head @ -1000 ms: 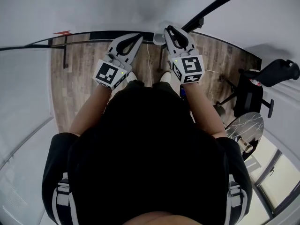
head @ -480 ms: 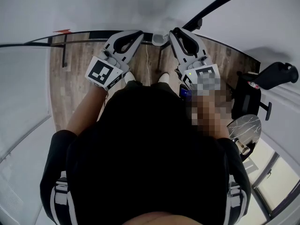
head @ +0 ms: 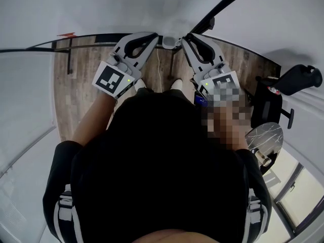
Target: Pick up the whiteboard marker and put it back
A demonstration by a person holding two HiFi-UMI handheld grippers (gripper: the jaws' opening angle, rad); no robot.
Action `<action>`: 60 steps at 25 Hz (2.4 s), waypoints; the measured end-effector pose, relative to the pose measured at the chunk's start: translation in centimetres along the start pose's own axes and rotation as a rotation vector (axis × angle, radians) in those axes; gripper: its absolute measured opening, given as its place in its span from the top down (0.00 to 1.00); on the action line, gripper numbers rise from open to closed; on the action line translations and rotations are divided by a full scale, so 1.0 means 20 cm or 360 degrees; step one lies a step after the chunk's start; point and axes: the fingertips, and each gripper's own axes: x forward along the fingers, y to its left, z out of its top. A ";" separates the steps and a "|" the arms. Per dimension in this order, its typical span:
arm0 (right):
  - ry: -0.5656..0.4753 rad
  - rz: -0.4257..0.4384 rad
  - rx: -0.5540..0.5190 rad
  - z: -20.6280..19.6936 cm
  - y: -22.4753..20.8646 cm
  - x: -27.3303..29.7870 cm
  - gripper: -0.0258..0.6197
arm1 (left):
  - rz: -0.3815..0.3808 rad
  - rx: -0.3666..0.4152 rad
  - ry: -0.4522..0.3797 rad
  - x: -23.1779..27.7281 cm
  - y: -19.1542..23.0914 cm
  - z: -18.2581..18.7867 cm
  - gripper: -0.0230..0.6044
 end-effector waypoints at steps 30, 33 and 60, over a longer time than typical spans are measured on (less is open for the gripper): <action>-0.0038 0.0012 0.0040 -0.01 0.02 -0.03 0.86 | 0.0007 -0.0020 -0.0010 0.01 -0.05 -0.03 0.96; -0.0041 0.0011 0.0037 0.00 0.02 -0.03 0.86 | 0.0015 -0.0025 -0.0001 0.01 -0.04 -0.04 0.96; 0.0143 -0.0022 -0.0014 -0.23 -0.06 0.25 0.86 | 0.0050 0.0031 -0.0058 0.02 0.07 -0.16 0.96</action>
